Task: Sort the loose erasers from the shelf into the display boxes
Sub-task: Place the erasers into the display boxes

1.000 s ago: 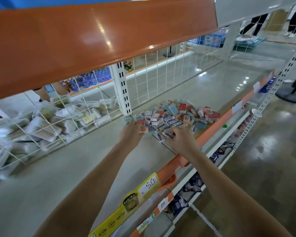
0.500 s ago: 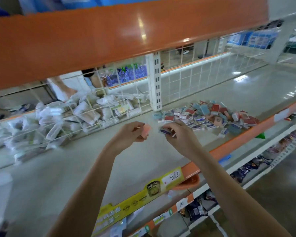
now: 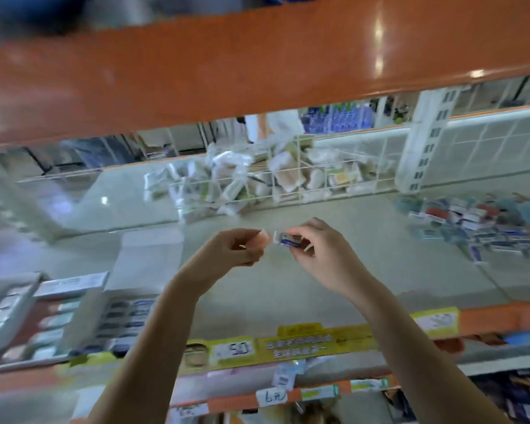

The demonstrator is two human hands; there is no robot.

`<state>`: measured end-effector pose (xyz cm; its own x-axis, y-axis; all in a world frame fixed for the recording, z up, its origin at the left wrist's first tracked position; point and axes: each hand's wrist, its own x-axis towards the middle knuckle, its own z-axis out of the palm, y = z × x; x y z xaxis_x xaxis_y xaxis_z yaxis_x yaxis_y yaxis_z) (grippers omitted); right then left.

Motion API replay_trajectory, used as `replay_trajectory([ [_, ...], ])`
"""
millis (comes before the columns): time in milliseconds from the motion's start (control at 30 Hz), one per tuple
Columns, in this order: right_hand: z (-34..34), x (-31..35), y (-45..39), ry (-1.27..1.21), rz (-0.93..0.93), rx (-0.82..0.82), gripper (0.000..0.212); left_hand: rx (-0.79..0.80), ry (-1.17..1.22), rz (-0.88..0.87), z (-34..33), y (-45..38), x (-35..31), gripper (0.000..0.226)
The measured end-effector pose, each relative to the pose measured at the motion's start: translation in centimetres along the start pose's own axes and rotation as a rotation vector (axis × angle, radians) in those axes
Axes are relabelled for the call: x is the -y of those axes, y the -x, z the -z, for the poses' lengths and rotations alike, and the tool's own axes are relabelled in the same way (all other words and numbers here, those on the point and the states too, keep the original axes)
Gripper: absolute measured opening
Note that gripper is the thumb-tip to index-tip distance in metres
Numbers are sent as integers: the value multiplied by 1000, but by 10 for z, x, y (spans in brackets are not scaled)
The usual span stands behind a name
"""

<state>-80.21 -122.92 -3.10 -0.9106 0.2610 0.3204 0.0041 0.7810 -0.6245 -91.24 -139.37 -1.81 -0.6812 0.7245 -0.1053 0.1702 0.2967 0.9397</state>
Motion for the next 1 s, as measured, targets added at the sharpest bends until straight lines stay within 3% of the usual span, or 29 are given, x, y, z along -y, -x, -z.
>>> replay_trajectory([
  [133,-34,48,-13,-7,55,60,30,-138,-134,-28,54,34,11,39],
  [300,-72,105,-23,28,136,154,33,-232,-396,-52,117,77,35,33],
  [500,-116,143,-17,95,209,316,31,-168,-539,-52,163,112,58,23],
  [633,-138,150,-8,173,221,377,30,-97,-633,-64,177,117,76,31],
  [767,-149,150,-1,390,250,441,28,-9,-655,-91,181,119,89,30],
  [1000,-151,163,3,516,227,494,28,19,-655,-139,185,123,96,29],
])
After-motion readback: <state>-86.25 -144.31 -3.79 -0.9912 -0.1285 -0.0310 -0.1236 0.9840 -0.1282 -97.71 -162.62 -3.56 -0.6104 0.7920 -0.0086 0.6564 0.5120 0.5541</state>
